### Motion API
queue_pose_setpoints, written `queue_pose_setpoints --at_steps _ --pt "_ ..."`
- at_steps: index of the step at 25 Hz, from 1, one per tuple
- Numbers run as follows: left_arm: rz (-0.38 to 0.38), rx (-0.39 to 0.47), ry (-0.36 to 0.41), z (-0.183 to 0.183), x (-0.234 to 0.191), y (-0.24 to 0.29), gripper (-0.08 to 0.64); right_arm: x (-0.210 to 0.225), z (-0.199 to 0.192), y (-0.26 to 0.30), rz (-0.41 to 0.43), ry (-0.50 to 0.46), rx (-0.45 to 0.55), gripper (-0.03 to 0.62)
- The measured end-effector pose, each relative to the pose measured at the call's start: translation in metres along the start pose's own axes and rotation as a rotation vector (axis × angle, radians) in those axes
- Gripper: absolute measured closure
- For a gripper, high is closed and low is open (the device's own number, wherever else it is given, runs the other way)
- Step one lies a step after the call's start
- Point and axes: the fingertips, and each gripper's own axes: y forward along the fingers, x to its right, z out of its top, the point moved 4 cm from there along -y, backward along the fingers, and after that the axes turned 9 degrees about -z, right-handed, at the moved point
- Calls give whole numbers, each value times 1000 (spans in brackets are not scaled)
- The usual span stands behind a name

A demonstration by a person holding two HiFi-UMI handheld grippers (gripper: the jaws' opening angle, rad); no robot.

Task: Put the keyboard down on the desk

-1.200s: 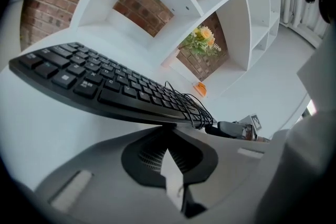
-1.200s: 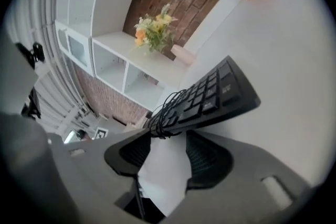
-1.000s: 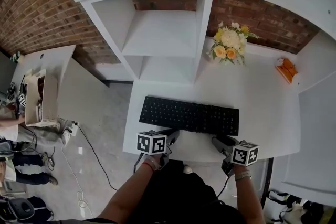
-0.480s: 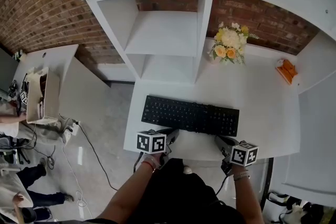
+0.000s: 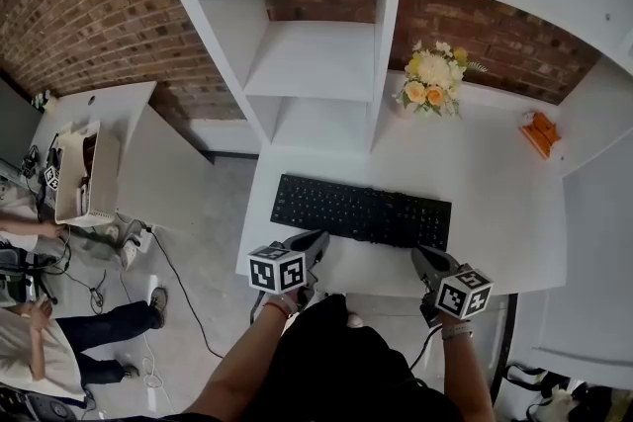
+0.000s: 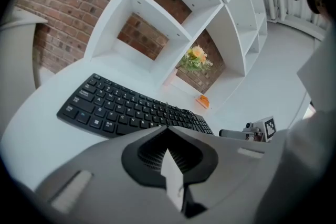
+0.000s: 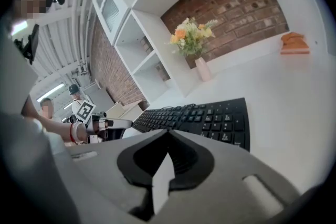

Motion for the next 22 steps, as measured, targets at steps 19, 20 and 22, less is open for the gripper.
queue_pose_setpoints --at_steps 19,20,22 --pt "56 284 252 39 39 -59 561 -18 47 -70 -96 -266 299 592" --pt "57 292 260 40 42 -61 561 -19 48 -74 -99 -269 306 592" --pt "57 310 274 40 47 -67 561 -20 51 -80 -103 -277 320 592"
